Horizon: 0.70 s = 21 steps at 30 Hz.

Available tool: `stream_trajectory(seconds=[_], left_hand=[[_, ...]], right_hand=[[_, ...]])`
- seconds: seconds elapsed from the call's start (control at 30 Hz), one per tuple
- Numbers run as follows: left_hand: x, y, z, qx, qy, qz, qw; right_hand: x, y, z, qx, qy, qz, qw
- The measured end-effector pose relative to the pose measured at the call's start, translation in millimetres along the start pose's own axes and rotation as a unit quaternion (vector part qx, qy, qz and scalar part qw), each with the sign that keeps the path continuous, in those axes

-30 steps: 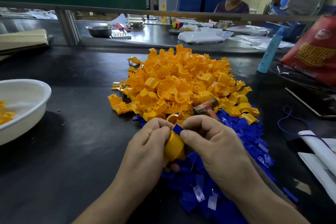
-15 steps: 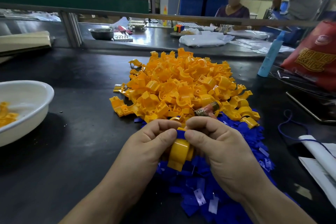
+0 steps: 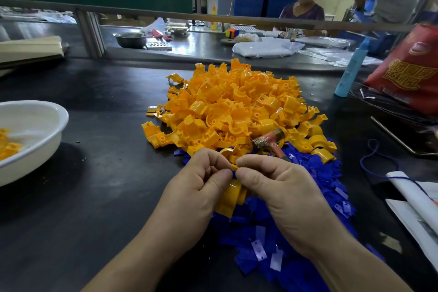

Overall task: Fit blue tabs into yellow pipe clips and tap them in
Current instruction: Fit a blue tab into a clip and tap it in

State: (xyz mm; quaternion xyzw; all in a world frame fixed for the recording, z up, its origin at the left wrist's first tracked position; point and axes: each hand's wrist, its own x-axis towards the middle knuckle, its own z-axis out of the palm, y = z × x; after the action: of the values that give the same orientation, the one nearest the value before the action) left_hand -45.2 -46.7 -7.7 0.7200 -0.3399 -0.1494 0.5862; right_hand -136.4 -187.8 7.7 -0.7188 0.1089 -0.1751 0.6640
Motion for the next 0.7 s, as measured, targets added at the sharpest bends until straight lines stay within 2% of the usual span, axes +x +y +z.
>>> stream_trajectory(seconds=[0.1,0.33,0.53,0.7], left_hand=[[1.8,-1.0,0.4,-0.023,0.021,-0.016,0.999],[5.2,-2.2,-1.9,-0.120,-0.001,-0.085,0.989],[3.3,-0.5,-0.5,-0.096,-0.007,-0.081,0.992],[1.3,0.4,-0.7,-0.100,-0.006,-0.064,0.993]], right_hand=[[-1.2,0.6,0.9,-0.053,0.005,-0.029,0.998],[-3.0,-0.8,2.4,-0.117,-0.006,-0.071,0.991],[-4.5,-3.0,3.2,-0.151,0.011,-0.077,0.985],[-8.3,-7.0,5.9,-0.187,0.026,-0.136,0.973]])
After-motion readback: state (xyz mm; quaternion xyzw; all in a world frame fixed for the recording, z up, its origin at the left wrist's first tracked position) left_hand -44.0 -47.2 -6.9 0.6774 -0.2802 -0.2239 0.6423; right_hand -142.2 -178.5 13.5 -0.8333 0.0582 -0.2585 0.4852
